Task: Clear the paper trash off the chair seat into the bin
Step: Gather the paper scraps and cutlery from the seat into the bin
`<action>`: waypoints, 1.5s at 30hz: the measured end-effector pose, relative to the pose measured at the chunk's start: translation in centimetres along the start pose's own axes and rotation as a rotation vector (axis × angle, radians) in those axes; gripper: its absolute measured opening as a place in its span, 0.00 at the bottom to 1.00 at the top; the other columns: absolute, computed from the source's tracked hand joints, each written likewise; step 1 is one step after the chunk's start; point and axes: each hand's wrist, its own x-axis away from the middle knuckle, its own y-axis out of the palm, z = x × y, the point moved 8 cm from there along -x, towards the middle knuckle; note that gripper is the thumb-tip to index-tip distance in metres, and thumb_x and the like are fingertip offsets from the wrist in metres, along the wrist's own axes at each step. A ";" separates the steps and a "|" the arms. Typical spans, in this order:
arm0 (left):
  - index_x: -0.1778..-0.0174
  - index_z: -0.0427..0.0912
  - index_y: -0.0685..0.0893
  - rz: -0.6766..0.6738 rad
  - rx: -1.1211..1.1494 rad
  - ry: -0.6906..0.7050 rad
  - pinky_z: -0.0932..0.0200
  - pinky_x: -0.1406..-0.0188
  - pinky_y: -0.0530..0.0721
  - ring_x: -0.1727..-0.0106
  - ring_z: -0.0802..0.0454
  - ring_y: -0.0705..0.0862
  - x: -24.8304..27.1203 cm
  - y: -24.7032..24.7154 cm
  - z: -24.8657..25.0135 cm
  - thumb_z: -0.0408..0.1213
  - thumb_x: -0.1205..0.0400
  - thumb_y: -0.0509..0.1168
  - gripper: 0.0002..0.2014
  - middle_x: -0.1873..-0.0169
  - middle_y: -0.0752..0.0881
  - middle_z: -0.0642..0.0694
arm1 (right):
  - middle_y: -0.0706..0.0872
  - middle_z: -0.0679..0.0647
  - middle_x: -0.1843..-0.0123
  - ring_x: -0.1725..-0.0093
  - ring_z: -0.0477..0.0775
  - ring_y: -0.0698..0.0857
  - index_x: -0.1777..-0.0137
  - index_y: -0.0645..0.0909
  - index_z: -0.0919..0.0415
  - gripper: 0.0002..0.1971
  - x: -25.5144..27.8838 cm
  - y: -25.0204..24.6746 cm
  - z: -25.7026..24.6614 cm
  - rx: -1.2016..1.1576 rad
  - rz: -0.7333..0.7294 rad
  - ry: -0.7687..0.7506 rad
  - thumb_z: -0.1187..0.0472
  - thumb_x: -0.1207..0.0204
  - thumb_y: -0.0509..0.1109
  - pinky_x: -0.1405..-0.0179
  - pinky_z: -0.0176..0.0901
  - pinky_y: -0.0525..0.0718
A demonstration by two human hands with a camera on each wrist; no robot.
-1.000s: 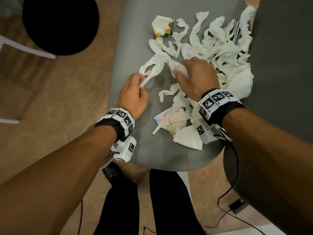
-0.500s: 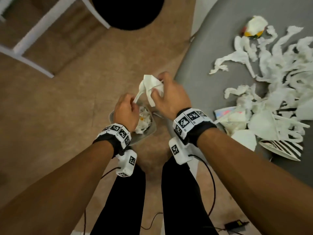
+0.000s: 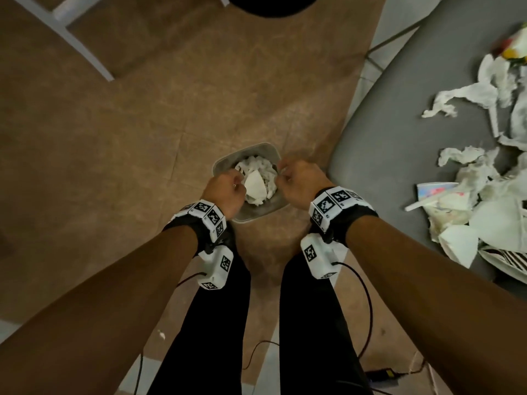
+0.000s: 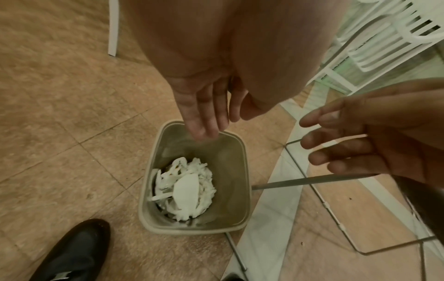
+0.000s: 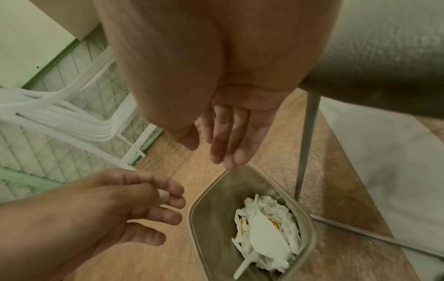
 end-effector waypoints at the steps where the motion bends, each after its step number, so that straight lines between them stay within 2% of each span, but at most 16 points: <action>1: 0.34 0.40 0.82 -0.005 0.004 0.005 0.54 0.40 0.82 0.38 0.41 0.85 -0.2 -0.2 0.8 0.35 0.15 0.61 0.15 0.37 0.86 0.40 | 0.91 0.54 0.46 0.45 0.56 0.88 0.35 0.80 0.55 0.14 0.2 -0.6 -0.4 -0.033 0.023 -0.023 0.55 0.18 0.64 0.47 0.44 0.85; 4: 0.37 0.43 0.83 0.009 0.019 0.043 0.52 0.42 0.84 0.42 0.41 0.86 -0.8 -1.1 3.9 0.36 0.15 0.60 0.12 0.41 0.88 0.41 | 0.91 0.52 0.47 0.48 0.53 0.88 0.35 0.80 0.53 0.13 0.9 -3.3 -1.7 -0.109 0.121 -0.099 0.58 0.19 0.65 0.54 0.37 0.80; 7: 0.45 0.48 0.84 0.045 0.009 0.112 0.49 0.48 0.87 0.50 0.43 0.88 -1.2 -2.2 8.3 0.36 0.15 0.59 0.09 0.49 0.89 0.44 | 0.90 0.50 0.50 0.50 0.53 0.88 0.36 0.81 0.52 0.14 2.2 -7.1 -1.9 -0.147 0.204 -0.149 0.58 0.20 0.65 0.52 0.41 0.84; 9: 0.44 0.47 0.84 0.057 -0.004 0.151 0.53 0.50 0.85 0.51 0.45 0.87 -1.5 -2.5 11.8 0.35 0.15 0.59 0.10 0.50 0.89 0.45 | 0.90 0.49 0.56 0.55 0.52 0.88 0.37 0.81 0.52 0.13 3.1 -10.1 -0.9 -0.180 0.233 -0.162 0.59 0.20 0.64 0.54 0.42 0.84; 13: 0.42 0.44 0.83 0.072 -0.050 0.288 0.61 0.51 0.80 0.51 0.49 0.86 -2.2 -1.4 20.6 0.36 0.15 0.60 0.10 0.50 0.88 0.47 | 0.88 0.46 0.59 0.58 0.49 0.85 0.40 0.83 0.53 0.12 5.3 -16.6 4.0 -0.214 0.328 -0.142 0.61 0.20 0.63 0.53 0.37 0.80; 16: 0.43 0.45 0.83 0.056 -0.110 0.398 0.55 0.48 0.84 0.53 0.46 0.86 -2.7 1.7 27.8 0.34 0.17 0.59 0.10 0.52 0.87 0.47 | 0.86 0.45 0.61 0.59 0.49 0.84 0.43 0.85 0.53 0.11 6.8 -21.3 9.5 -0.277 0.438 -0.074 0.61 0.20 0.63 0.51 0.40 0.82; 19: 0.40 0.44 0.81 0.048 -0.157 0.543 0.49 0.38 0.82 0.44 0.46 0.83 -2.6 6.1 34.4 0.31 0.21 0.61 0.15 0.43 0.81 0.45 | 0.87 0.46 0.62 0.61 0.51 0.86 0.45 0.85 0.52 0.09 8.6 -25.1 15.1 -0.345 0.532 -0.012 0.59 0.21 0.64 0.51 0.44 0.84; 23: 0.29 0.44 0.75 0.115 -0.340 0.664 0.44 0.30 0.74 0.31 0.41 0.73 -1.6 11.8 41.3 0.32 0.24 0.64 0.25 0.32 0.73 0.42 | 0.88 0.48 0.64 0.64 0.48 0.84 0.45 0.85 0.52 0.09 11.0 -29.0 21.4 -0.306 0.602 0.052 0.58 0.19 0.64 0.58 0.37 0.78; 26: 0.20 0.48 0.65 0.170 -0.488 0.725 0.41 0.27 0.70 0.23 0.39 0.65 -1.2 14.7 45.0 0.33 0.25 0.65 0.35 0.21 0.64 0.43 | 0.90 0.51 0.62 0.60 0.53 0.86 0.47 0.85 0.53 0.09 12.2 -31.5 25.2 -0.246 0.676 0.071 0.57 0.21 0.64 0.55 0.46 0.85; 29: 0.17 0.55 0.59 0.081 -0.663 0.714 0.37 0.25 0.63 0.18 0.36 0.56 -2.5 17.5 46.1 0.31 0.25 0.66 0.40 0.16 0.55 0.43 | 0.86 0.54 0.49 0.49 0.56 0.84 0.42 0.84 0.54 0.11 12.6 -33.4 28.0 -0.114 0.751 0.096 0.56 0.21 0.65 0.47 0.54 0.85; 33: 0.31 0.51 0.77 0.017 -0.664 0.656 0.42 0.36 0.72 0.31 0.38 0.69 -4.3 18.1 45.5 0.30 0.20 0.63 0.22 0.32 0.75 0.44 | 0.73 0.59 0.26 0.27 0.64 0.72 0.29 0.77 0.56 0.24 12.1 -34.9 30.9 0.092 0.736 0.204 0.52 0.25 0.71 0.30 0.59 0.78; 37: 0.45 0.41 0.81 -0.072 -0.518 0.673 0.49 0.47 0.76 0.44 0.38 0.76 -4.9 17.7 44.4 0.23 0.20 0.58 0.13 0.45 0.78 0.41 | 0.55 0.61 0.13 0.16 0.67 0.60 0.19 0.64 0.56 0.40 10.3 -34.8 32.3 0.107 0.604 0.300 0.48 0.28 0.75 0.20 0.61 0.68; 39: 0.46 0.41 0.80 -0.105 -0.445 0.663 0.52 0.51 0.77 0.50 0.41 0.77 -4.5 17.4 43.6 0.23 0.21 0.55 0.14 0.45 0.76 0.42 | 0.53 0.61 0.12 0.16 0.69 0.60 0.16 0.57 0.55 0.45 9.4 -34.3 32.6 0.093 0.534 0.353 0.46 0.28 0.76 0.22 0.62 0.70; 41: 0.48 0.42 0.78 -0.110 -0.378 0.648 0.53 0.55 0.76 0.55 0.43 0.77 -3.9 17.1 42.7 0.21 0.22 0.54 0.15 0.45 0.74 0.45 | 0.61 0.63 0.17 0.21 0.70 0.67 0.16 0.57 0.54 0.43 8.6 -33.7 32.6 0.106 0.473 0.381 0.50 0.26 0.76 0.28 0.62 0.76; 43: 0.51 0.43 0.77 -0.095 -0.327 0.629 0.54 0.57 0.76 0.56 0.44 0.75 -3.3 16.8 42.1 0.19 0.24 0.53 0.16 0.47 0.72 0.47 | 0.73 0.65 0.27 0.30 0.71 0.76 0.21 0.67 0.55 0.30 8.2 -33.2 31.7 0.166 0.469 0.328 0.60 0.22 0.71 0.36 0.58 0.81; 45: 0.53 0.43 0.77 -0.087 -0.308 0.608 0.53 0.57 0.77 0.56 0.44 0.76 -2.7 16.8 41.6 0.18 0.26 0.53 0.16 0.49 0.74 0.45 | 0.83 0.66 0.39 0.40 0.70 0.83 0.33 0.79 0.60 0.15 8.2 -33.0 30.5 0.220 0.514 0.243 0.66 0.19 0.64 0.45 0.53 0.82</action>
